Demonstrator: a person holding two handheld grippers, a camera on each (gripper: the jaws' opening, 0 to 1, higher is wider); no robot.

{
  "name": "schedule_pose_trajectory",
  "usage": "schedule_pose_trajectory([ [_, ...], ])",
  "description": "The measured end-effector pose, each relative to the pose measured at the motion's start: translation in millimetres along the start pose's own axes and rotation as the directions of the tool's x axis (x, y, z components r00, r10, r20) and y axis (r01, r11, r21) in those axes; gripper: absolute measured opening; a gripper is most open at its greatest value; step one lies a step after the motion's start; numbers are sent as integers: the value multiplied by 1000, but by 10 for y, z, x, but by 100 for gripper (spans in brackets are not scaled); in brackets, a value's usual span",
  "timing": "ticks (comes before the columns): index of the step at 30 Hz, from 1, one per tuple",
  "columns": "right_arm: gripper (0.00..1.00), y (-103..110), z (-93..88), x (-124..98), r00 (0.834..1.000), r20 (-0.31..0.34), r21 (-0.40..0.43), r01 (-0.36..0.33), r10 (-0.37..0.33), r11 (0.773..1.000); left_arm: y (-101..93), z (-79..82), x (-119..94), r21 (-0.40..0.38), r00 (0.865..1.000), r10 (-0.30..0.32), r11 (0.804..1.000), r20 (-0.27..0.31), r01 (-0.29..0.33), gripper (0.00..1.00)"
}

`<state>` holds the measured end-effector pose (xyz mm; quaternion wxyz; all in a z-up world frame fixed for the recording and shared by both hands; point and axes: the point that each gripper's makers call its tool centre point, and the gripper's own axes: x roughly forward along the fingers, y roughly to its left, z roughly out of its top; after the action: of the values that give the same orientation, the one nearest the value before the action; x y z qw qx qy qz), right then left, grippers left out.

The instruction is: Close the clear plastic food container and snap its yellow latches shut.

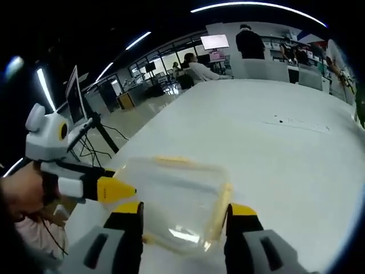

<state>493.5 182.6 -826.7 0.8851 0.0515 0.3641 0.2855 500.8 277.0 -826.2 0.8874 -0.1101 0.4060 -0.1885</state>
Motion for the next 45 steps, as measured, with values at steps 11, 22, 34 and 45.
schedule_pose_trajectory([
  [11, 59, 181, 21, 123, 1000, 7, -3, -8, 8, 1000, 199, 73, -29, -39, 999, 44, 998, 26, -43, 49],
  [22, 61, 176, 18, 123, 1000, 9, -3, -20, 20, 1000, 176, 82, 4, -110, 993, 72, 992, 91, -62, 57],
  [34, 84, 99, 241, 100, 996, 69, -74, -48, 53, 996, 285, 199, -46, -104, 974, 141, 987, 176, -124, 72],
  [45, 100, 136, 195, 28, 995, 67, -145, -62, 73, 987, 409, 311, -90, -137, 948, 210, 974, 239, -181, 99],
])
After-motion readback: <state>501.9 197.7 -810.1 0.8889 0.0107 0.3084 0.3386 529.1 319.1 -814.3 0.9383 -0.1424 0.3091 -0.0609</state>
